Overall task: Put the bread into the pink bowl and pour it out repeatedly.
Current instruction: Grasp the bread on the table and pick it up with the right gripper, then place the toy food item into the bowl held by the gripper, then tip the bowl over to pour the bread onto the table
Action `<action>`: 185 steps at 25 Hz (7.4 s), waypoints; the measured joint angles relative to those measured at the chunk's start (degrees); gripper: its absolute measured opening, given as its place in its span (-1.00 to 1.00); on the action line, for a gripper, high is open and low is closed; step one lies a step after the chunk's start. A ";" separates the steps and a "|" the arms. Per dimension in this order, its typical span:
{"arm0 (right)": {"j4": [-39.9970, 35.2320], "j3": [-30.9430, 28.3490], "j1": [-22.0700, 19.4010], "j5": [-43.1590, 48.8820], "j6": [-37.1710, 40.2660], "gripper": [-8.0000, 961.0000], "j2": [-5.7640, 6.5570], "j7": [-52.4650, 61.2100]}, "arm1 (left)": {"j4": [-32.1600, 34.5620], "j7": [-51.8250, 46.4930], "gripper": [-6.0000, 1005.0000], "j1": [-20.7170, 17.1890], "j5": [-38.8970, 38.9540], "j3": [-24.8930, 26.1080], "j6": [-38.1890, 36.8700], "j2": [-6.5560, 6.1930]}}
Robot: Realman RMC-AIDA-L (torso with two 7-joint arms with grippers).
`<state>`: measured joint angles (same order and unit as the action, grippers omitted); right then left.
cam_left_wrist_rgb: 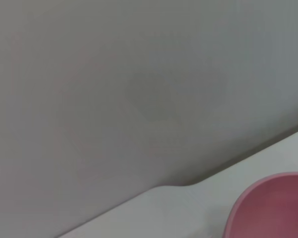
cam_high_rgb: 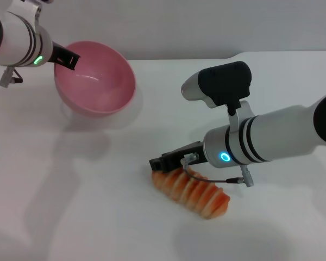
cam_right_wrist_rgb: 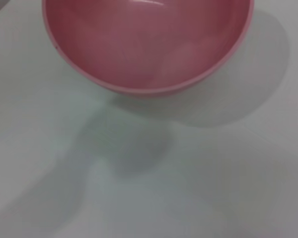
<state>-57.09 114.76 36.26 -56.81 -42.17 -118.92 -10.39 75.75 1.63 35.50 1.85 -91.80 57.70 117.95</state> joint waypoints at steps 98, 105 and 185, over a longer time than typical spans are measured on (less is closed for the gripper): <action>-37.89 -13.88 -24.69 30.60 24.38 0.23 -0.41 -13.26 | 4.27 -1.28 -0.90 1.69 12.93 -14.17 -0.99 0.78; -29.11 -15.33 -31.63 36.77 45.25 0.37 -0.41 -13.58 | 3.34 -1.27 -0.90 2.13 15.44 -14.30 -2.04 0.83; -40.81 -15.70 -35.10 36.80 7.95 0.37 0.16 2.87 | 3.37 -22.10 -0.90 1.85 -22.04 -21.24 -12.53 0.50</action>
<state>-97.89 99.06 1.16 -20.01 -34.22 -118.76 -7.52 79.12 -20.47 37.35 -20.19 -113.04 45.17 118.45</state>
